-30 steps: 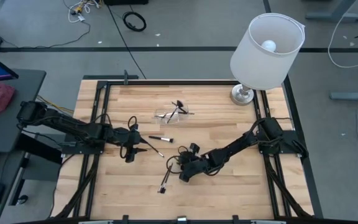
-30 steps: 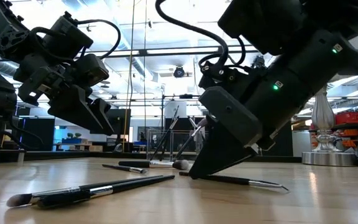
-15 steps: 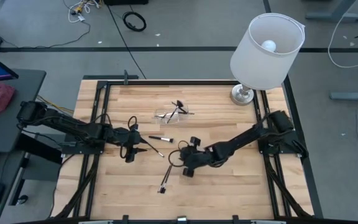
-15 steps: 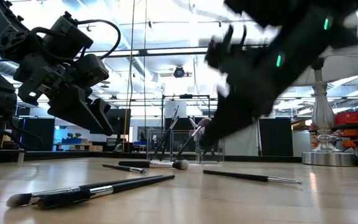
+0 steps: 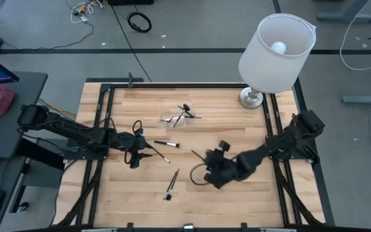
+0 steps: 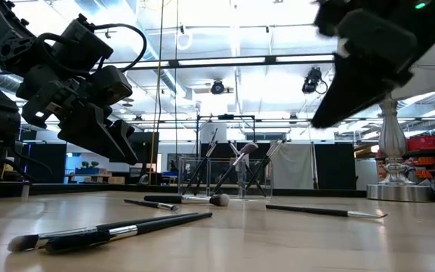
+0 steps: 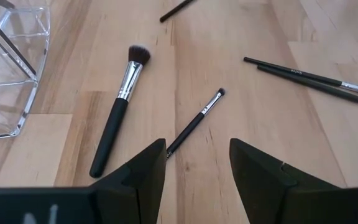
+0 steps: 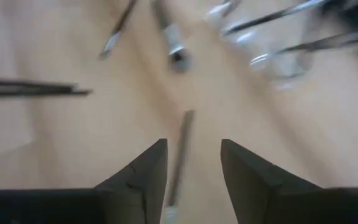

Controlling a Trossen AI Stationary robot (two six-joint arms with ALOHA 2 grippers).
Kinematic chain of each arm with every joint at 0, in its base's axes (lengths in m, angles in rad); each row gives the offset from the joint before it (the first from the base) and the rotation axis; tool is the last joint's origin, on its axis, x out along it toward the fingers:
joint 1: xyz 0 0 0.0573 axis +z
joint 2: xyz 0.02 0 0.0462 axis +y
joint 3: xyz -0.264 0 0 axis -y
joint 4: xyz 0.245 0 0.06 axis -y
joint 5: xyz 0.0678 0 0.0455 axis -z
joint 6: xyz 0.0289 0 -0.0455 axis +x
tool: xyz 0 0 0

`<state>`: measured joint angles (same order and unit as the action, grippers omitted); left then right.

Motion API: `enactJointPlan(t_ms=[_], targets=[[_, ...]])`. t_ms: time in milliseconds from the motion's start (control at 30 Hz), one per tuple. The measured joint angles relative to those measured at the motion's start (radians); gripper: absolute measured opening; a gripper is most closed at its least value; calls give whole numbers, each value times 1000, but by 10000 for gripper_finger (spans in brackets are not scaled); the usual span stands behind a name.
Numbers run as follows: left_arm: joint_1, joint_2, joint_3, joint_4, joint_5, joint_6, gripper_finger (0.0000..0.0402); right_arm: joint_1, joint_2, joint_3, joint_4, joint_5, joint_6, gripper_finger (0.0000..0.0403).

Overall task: Put items in baskets/containers
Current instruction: Put the black liner brush into the transparent organizer

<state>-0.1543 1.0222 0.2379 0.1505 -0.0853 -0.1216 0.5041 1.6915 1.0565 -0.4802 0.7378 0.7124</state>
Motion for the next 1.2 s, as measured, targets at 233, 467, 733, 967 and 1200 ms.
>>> enactJointPlan(t_ms=[233, 467, 733, 967, 1200], targets=[[0, 0, 0, 9, 0, -19, 181, 127, -85, -1, -293, 257, 91, 145], [1, 0, 0, 13, -47, -78, 181, 165, -210, -83, -644, 365, 471, 148], [1, 0, 0, 13, -60, -77, 181, 149, -249, -592, 611, 272, 135, 148], [1, 0, 0, 13, -60, -76, 181, 69, -42, -783, 1501, 117, -342, 149], [1, 0, 0, 11, -60, -77, 181, 26, 196, -626, 1463, 67, -341, 149]])
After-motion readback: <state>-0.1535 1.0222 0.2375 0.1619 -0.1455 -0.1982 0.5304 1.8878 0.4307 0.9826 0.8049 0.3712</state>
